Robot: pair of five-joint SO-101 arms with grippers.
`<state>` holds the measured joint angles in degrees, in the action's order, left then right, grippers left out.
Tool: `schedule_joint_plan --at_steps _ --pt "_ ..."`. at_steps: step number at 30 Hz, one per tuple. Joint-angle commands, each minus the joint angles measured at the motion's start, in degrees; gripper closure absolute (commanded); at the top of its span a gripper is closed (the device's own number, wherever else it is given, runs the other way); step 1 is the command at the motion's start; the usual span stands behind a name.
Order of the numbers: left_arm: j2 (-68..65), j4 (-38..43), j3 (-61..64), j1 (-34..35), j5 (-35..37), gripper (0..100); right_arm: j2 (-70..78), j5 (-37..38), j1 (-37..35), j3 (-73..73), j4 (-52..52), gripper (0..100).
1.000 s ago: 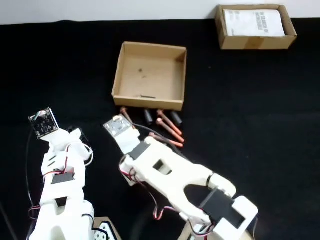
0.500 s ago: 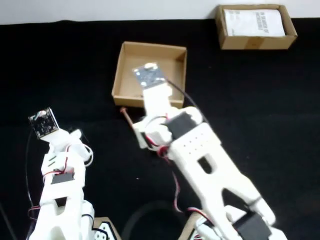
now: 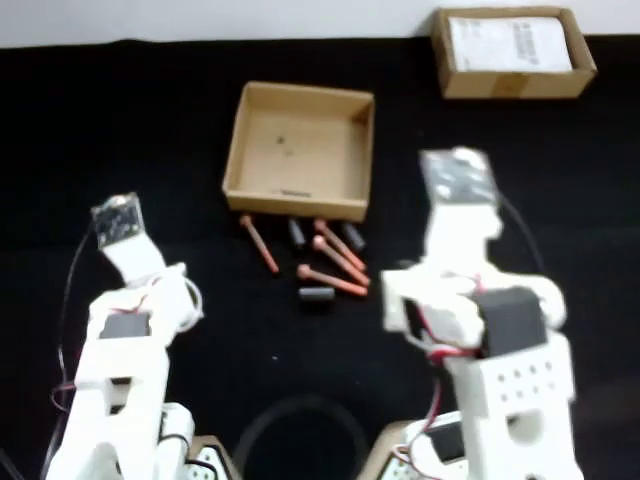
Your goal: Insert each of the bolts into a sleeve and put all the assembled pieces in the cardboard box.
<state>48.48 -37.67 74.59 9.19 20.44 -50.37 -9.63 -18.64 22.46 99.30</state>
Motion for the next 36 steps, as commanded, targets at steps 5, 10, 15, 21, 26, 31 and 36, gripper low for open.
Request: schedule_joint_plan --at_steps 5,10,15,21,26,31,36 --pt "-0.22 -26.37 -19.56 -9.36 12.31 99 -20.35 -0.09 7.6 20.09 -4.18 99.1" --pt "-0.22 -23.65 -17.45 -10.33 10.64 99 -34.24 0.0 10.15 32.57 -12.26 99.1" --pt "0.4 -22.95 -17.54 -13.32 -2.64 99 -42.07 8.18 10.24 33.54 -14.29 99.1" --pt "-0.22 -40.53 -33.8 -16.13 -5.8 99 -46.11 14.51 10.33 36.97 -15.16 99.1" --pt "-4.79 -53.54 -48.75 -20.7 -4.13 99 -48.92 14.42 10.42 42.59 -22.9 99.1" --pt "-21.41 -62.51 -62.9 -21.14 4.92 99 -49.89 14.07 12.18 50.51 -32.75 99.1" --pt "-37.76 -62.86 -73.19 -23.43 13.89 99 -49.89 14.07 18.59 61.14 -46.2 99.1"
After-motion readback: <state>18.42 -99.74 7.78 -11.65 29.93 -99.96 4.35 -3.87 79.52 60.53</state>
